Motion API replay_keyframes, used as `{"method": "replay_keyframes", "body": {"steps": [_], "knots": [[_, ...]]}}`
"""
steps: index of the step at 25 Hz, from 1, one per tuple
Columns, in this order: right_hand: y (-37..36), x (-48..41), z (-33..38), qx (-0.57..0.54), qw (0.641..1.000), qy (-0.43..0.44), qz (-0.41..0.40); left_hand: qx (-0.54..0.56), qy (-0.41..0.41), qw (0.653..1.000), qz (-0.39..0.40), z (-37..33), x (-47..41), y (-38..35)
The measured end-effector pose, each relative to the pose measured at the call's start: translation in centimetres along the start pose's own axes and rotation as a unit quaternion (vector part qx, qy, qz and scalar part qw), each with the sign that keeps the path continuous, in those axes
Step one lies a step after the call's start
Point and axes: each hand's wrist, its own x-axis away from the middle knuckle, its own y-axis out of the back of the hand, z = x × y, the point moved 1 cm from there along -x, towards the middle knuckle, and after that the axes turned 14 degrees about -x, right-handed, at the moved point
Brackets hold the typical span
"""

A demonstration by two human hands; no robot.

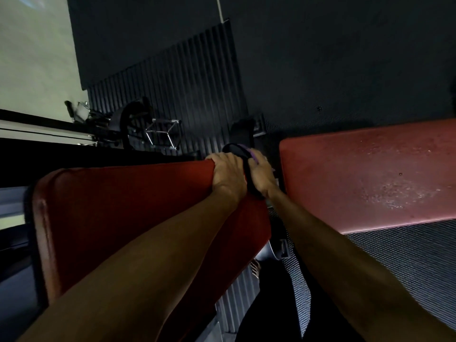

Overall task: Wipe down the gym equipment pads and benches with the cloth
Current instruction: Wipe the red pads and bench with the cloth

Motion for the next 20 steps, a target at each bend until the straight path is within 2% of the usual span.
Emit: {"method": "replay_keyframes", "body": {"steps": [1, 2, 3, 5, 9, 13, 15, 20], "knots": [[0.1, -0.5, -0.2, 0.012, 1.000, -0.010, -0.010, 0.006, 0.008, 1.000, -0.016, 0.1, -0.3, -0.1], [0.3, -1.3, -0.3, 0.022, 0.998, -0.049, -0.025, 0.008, 0.004, 1.000, 0.005, 0.2, -0.3, 0.1], [0.6, -2.0, -0.4, 0.027, 0.994, -0.101, -0.032, -0.006, -0.008, 1.000, -0.008, -0.1, -0.6, -0.2], [1.1, -2.7, -0.6, 0.035, 0.984, -0.171, -0.023, 0.034, -0.006, 0.999, 0.006, -0.2, -0.7, 0.3], [1.7, -0.4, -1.1, 0.046, 0.988, -0.144, -0.040, 0.076, 0.004, 0.997, -0.004, 0.3, -0.2, 0.9], [3.9, 1.8, -0.6, 0.117, 0.984, -0.121, -0.049, 0.041, -0.070, 0.995, -0.051, 0.2, 0.6, 2.4], [4.9, 2.9, -0.1, 0.137, 0.983, -0.108, -0.063, 0.060, -0.085, 0.992, -0.078, -0.2, 1.2, 2.8], [7.2, 7.7, 0.1, 0.126, 0.980, -0.130, -0.089, 0.116, -0.092, 0.987, -0.064, -2.9, 6.6, 3.2]]}}
